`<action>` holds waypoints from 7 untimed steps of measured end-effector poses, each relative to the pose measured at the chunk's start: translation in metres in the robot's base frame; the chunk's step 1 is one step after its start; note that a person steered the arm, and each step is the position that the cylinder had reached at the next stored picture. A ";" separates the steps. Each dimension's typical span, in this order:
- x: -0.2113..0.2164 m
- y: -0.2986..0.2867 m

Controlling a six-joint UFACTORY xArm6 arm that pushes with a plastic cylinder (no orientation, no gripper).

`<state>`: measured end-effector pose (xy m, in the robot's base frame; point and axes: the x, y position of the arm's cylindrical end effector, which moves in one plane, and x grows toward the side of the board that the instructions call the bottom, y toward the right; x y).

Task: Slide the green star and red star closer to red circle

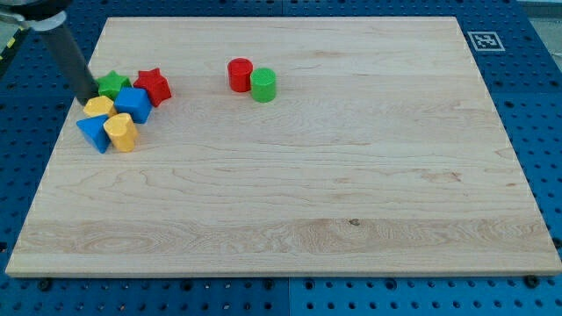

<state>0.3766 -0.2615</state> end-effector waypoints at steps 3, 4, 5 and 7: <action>-0.048 0.060; -0.043 0.078; -0.041 0.109; -0.032 0.153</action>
